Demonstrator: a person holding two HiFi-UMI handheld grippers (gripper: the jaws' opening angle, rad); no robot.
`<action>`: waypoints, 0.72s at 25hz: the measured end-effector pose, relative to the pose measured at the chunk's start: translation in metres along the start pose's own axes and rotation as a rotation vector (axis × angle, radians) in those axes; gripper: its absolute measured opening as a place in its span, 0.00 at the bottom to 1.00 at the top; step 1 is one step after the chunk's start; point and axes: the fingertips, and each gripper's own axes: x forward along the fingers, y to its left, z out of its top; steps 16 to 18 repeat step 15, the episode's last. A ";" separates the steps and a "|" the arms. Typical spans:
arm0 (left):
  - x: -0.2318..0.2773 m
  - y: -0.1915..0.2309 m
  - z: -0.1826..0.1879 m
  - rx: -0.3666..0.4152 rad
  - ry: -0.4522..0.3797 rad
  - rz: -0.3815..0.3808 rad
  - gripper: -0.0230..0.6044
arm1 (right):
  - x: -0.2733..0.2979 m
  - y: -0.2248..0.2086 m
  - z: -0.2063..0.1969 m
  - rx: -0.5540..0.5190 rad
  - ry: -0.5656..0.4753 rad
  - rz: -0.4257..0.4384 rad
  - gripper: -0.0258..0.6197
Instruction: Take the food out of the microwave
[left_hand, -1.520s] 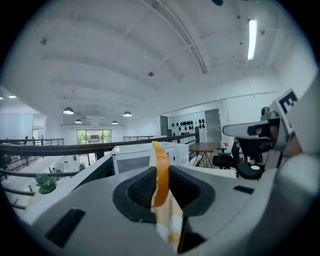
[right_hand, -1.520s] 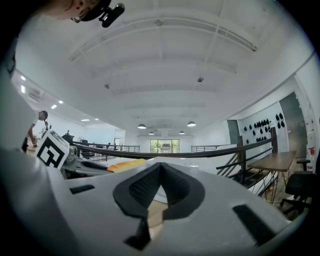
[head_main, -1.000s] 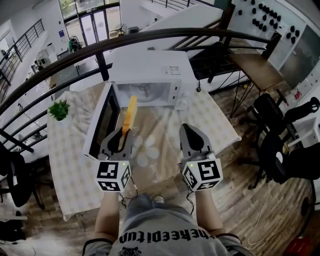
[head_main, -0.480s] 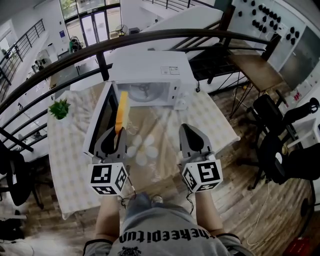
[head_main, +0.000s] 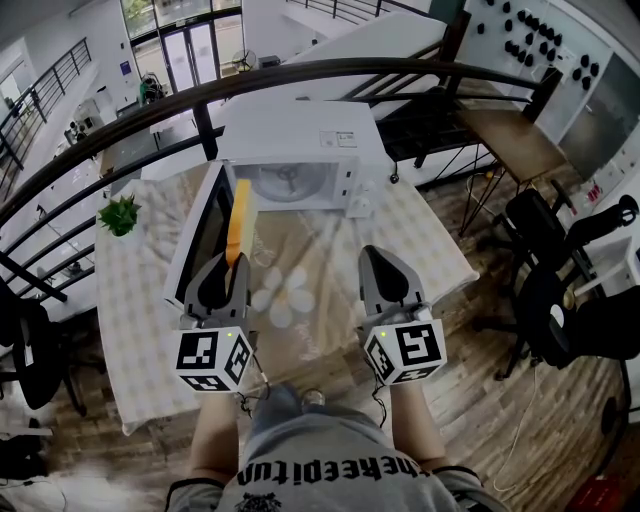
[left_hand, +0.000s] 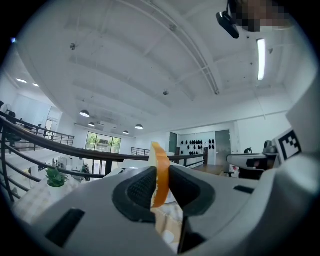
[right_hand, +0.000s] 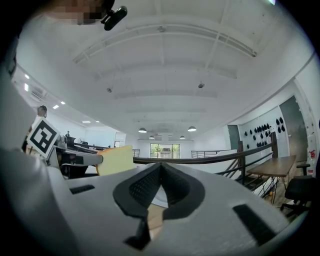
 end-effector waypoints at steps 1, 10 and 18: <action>0.000 -0.001 0.000 0.001 -0.001 -0.001 0.15 | -0.001 0.000 0.001 -0.002 0.000 0.001 0.05; -0.004 -0.008 0.002 -0.001 -0.010 0.002 0.15 | -0.006 -0.004 0.001 0.006 -0.013 0.005 0.05; -0.006 -0.010 0.003 0.001 -0.016 0.006 0.15 | -0.007 -0.004 0.002 0.007 -0.016 0.012 0.04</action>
